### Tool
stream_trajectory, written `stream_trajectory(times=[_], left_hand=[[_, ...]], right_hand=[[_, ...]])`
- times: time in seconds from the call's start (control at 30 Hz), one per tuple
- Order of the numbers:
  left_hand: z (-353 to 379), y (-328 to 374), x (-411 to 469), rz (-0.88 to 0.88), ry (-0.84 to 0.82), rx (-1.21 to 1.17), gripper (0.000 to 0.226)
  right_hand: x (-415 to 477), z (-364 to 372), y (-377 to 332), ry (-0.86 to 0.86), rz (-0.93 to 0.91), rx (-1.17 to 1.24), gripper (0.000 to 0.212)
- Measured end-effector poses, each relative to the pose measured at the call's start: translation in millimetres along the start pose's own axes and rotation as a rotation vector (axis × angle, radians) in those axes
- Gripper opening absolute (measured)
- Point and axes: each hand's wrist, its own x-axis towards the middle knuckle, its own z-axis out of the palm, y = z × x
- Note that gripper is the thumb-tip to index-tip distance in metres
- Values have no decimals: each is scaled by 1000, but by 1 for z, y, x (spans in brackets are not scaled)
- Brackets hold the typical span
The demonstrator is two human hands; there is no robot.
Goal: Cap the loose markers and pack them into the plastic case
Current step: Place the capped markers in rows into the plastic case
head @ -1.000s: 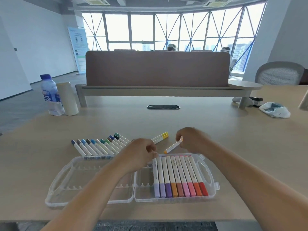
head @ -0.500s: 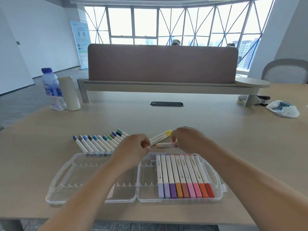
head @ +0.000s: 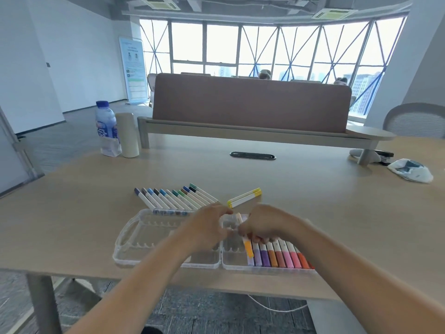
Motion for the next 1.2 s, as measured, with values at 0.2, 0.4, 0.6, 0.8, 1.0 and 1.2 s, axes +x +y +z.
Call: stream_trajectory(times=[0.2,0.4,0.6,0.8,1.0,1.2], left_hand=[[6,-1,-2,110,-139,38,65],[14,-4,0,131,-192,163,81],[14,-6,4,158,-183,232,81],[-1,5,15,164,-156,180,57],[-19,-6,43,1,57,-27,20],[-21,-14,62,-34,102,-37,20]], right_hand=[[2,-4,8,73,-47,-49,43],[7,-2,18,85,-73,-57,29],[13,-1,18,81,-90,-111,29],[17,-9,22,63,-136,-65,32],[61,-26,29,367,-136,-207,13],[94,-33,35,508,-157,-412,24]])
